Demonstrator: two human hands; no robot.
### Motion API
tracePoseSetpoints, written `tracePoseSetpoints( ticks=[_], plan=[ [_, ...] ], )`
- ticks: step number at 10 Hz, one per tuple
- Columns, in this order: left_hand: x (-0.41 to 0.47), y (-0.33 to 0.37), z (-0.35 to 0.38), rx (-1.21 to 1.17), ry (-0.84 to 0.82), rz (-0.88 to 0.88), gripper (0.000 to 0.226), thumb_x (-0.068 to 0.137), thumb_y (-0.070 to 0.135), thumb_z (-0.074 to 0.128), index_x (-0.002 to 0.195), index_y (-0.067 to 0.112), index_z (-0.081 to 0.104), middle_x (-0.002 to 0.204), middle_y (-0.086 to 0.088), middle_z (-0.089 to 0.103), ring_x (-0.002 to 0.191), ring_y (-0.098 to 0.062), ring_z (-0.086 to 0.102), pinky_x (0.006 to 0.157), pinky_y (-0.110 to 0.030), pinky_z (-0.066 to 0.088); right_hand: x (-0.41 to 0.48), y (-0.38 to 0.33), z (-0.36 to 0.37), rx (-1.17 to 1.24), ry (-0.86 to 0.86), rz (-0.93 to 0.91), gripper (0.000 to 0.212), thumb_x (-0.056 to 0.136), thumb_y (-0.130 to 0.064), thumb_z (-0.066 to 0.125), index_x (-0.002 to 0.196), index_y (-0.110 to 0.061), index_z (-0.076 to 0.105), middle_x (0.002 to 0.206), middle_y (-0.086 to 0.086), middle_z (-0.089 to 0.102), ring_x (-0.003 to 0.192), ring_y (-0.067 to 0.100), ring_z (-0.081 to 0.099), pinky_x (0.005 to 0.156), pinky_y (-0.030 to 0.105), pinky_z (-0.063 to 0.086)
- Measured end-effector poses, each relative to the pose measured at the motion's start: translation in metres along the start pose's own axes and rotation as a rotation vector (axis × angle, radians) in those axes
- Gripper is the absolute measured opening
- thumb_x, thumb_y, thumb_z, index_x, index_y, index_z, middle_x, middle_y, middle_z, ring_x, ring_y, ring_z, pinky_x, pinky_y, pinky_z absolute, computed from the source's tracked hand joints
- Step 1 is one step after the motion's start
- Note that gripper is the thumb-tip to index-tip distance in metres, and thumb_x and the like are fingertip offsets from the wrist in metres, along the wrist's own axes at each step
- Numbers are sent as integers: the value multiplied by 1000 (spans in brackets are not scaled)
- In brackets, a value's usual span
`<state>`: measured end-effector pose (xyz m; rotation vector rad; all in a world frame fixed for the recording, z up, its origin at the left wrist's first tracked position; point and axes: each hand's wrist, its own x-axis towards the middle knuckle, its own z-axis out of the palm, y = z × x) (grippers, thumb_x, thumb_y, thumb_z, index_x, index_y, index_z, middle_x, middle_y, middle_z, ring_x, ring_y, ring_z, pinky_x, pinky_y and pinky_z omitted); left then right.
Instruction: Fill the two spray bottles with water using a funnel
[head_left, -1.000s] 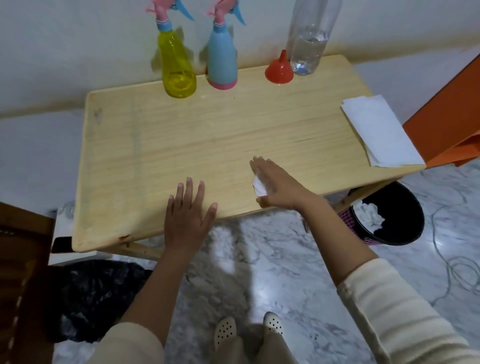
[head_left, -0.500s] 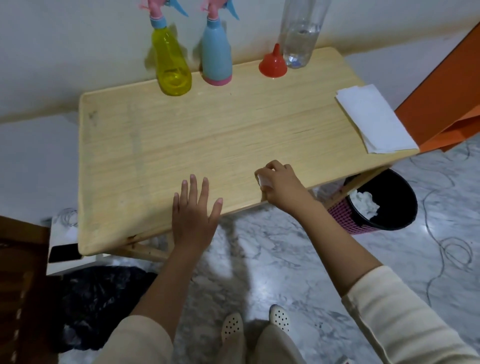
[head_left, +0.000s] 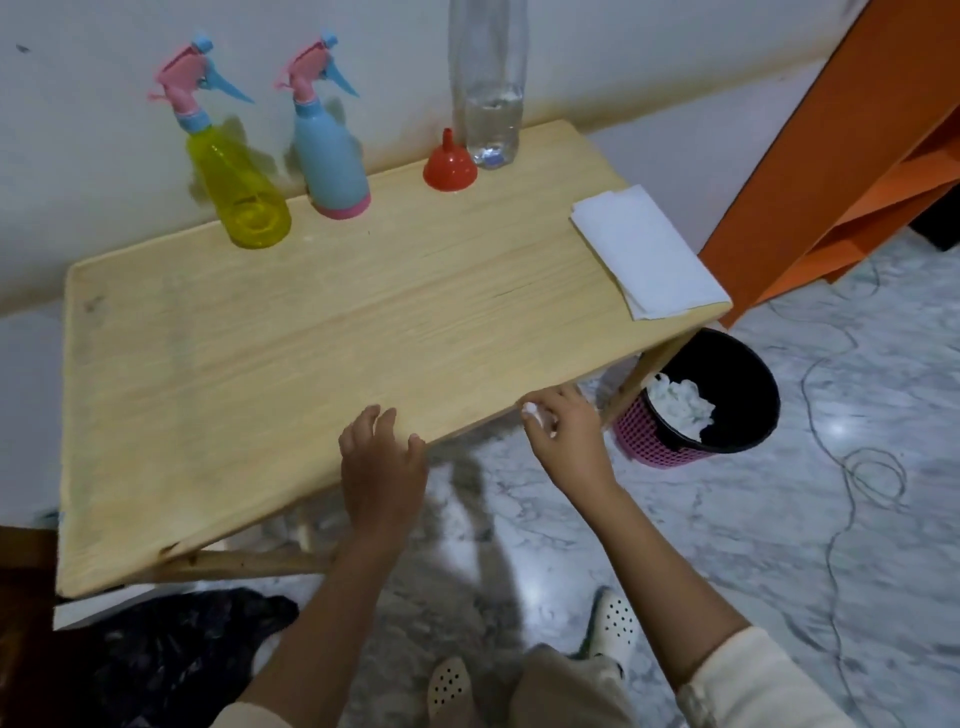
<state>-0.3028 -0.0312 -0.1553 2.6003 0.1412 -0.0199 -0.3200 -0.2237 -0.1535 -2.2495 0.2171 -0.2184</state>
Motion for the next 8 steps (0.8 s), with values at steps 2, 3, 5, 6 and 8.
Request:
tracePoseSetpoints(
  ticks=[2, 3, 5, 6, 8],
  plan=[
    [-14, 132, 80, -149, -112, 264, 21, 86, 7, 60, 105, 2, 63, 105, -15, 61, 99, -31, 53, 78, -22, 30, 7, 93, -92, 27, 150, 238, 15, 91, -14, 57, 103, -11, 65, 97, -1, 59, 87, 12, 51, 76, 25, 39],
    [-18, 222, 147, -141, -229, 477, 32, 87, 26, 41, 94, 7, 65, 95, -7, 64, 92, -16, 54, 79, -21, 38, 26, 160, -154, 16, 190, 352, 12, 90, -14, 57, 98, -10, 65, 100, 4, 59, 89, 15, 53, 76, 28, 44],
    [6, 362, 256, -136, -468, 450, 32, 91, 17, 55, 120, 5, 60, 120, -12, 60, 112, -28, 51, 89, -30, 39, 86, 267, -252, 26, 200, 517, 18, 88, -10, 59, 104, -3, 63, 113, 11, 50, 84, 14, 47, 73, 17, 34],
    [36, 409, 298, -81, -538, 458, 30, 93, 17, 51, 120, 6, 56, 119, -12, 55, 111, -27, 50, 86, -28, 37, 125, 306, -281, 26, 184, 545, 18, 89, -13, 58, 105, -6, 60, 109, 15, 53, 82, 13, 42, 64, 14, 26],
    [70, 452, 330, 70, -604, 474, 17, 94, 16, 50, 102, 4, 57, 103, -16, 55, 97, -30, 55, 80, -37, 44, 162, 340, -307, 6, 157, 590, 39, 92, -15, 55, 130, -6, 53, 131, 14, 54, 120, 25, 50, 96, 24, 36]
  ],
)
